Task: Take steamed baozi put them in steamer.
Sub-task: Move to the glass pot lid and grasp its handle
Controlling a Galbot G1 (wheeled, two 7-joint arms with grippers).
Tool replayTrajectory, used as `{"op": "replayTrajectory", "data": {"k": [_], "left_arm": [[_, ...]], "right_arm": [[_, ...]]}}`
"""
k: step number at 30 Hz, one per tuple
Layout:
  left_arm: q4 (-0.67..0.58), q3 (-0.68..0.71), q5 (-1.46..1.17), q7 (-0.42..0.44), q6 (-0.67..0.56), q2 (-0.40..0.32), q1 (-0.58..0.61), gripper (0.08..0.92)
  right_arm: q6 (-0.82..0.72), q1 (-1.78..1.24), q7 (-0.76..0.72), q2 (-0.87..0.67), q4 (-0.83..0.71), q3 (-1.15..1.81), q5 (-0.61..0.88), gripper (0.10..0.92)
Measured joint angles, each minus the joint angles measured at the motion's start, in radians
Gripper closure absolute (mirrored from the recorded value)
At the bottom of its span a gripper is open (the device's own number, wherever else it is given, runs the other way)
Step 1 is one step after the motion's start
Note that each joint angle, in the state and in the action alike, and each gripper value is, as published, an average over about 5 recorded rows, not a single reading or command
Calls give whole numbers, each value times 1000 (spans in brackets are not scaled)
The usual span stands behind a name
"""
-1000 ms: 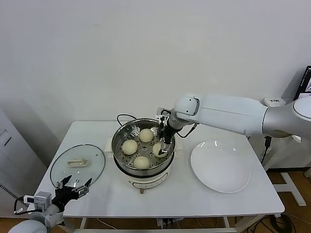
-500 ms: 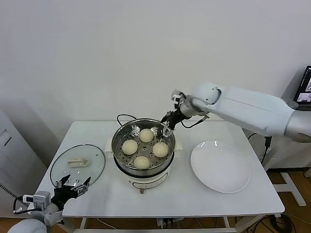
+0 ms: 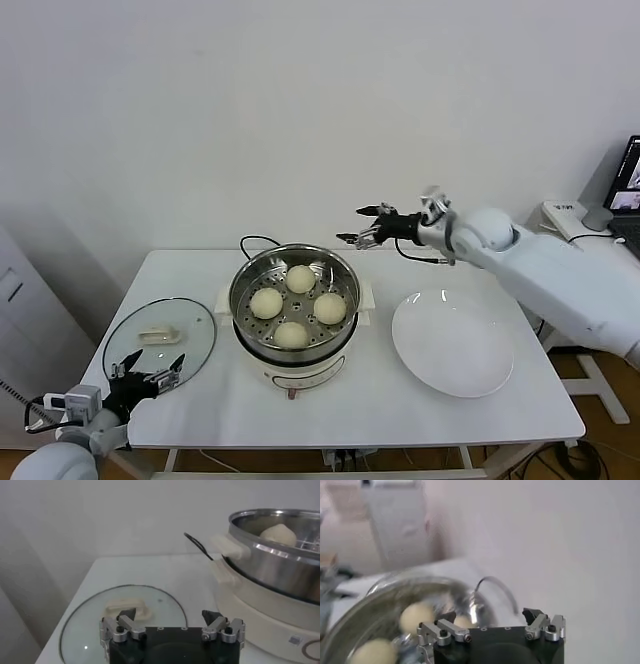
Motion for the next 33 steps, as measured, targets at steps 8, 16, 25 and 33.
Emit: {"op": "replayTrajectory", "data": {"k": [8, 16, 25, 33], "left_arm": [[-1, -10, 6, 0, -11, -7, -13, 177], [6, -24, 58, 9, -27, -13, -22, 177], [48, -23, 216, 31, -60, 4, -43, 177], [138, -8, 479, 63, -138, 18, -72, 177]], "right_arm": [[98, -334, 146, -6, 65, 347, -84, 203], [152, -639, 270, 65, 132, 636, -224, 203], [207, -918, 311, 222, 153, 923, -399, 203], [230, -1071, 296, 339, 161, 1105, -507, 203]]}}
